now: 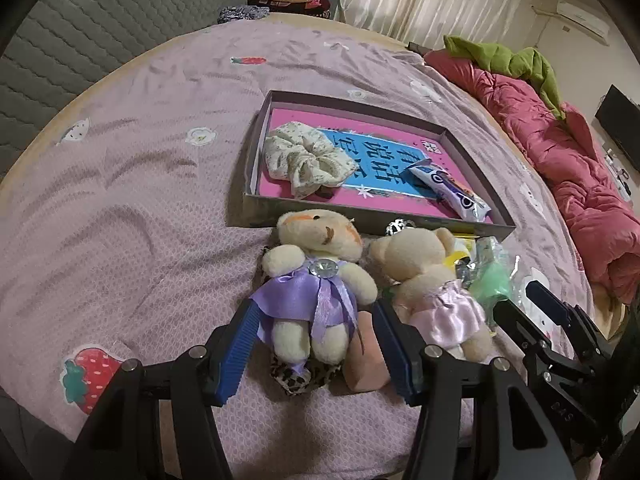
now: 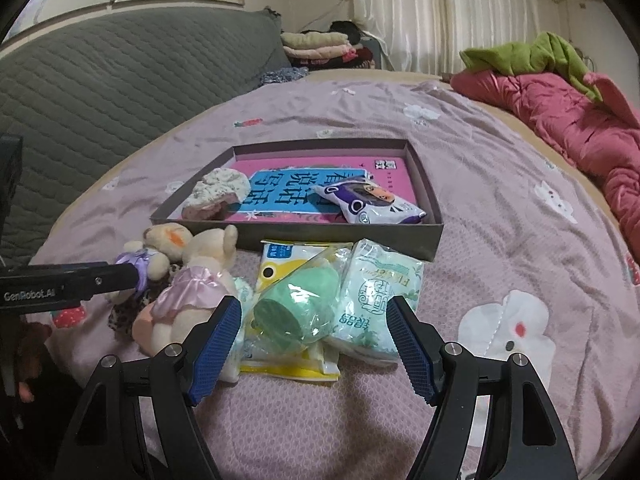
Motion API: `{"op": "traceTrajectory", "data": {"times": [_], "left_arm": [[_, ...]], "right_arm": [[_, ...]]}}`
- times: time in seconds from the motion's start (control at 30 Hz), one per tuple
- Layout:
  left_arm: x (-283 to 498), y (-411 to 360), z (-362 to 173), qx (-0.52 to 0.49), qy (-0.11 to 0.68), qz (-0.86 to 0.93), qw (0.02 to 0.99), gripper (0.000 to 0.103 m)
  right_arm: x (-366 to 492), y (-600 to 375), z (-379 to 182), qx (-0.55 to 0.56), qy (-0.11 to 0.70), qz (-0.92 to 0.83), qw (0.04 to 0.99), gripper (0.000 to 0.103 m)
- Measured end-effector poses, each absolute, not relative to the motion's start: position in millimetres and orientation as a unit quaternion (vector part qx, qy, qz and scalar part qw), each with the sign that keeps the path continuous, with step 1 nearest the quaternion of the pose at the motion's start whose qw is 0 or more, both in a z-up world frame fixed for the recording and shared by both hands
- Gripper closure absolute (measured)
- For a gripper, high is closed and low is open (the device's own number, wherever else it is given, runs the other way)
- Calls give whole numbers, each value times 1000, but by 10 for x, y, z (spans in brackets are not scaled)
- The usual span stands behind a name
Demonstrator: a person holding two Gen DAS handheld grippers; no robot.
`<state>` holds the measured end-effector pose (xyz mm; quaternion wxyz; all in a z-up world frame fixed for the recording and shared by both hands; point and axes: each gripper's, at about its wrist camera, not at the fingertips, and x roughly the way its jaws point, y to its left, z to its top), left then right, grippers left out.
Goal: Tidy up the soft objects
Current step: 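Grasp purple-dressed teddy bear with left tool while right tool grasps the bagged green sponge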
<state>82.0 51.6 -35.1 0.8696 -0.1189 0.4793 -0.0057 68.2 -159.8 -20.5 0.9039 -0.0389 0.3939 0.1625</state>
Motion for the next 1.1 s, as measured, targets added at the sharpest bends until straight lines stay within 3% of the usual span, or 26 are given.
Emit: {"op": "traceTrajectory", "data": {"times": [0.3,0.6,1.1], "left_arm": [[887,551,-437,-121,487,-2,865,44],[971,569,-497,-127,493,-2,861,44],[1094,463,-558,-117,500,1,858,44]], "right_arm": [[791,-1475,-337,-45,405,174,896,27],[849,-1405,-400,-62,399,185,896,48],[817,-1511,-276,-52,367,199,907,52]]}}
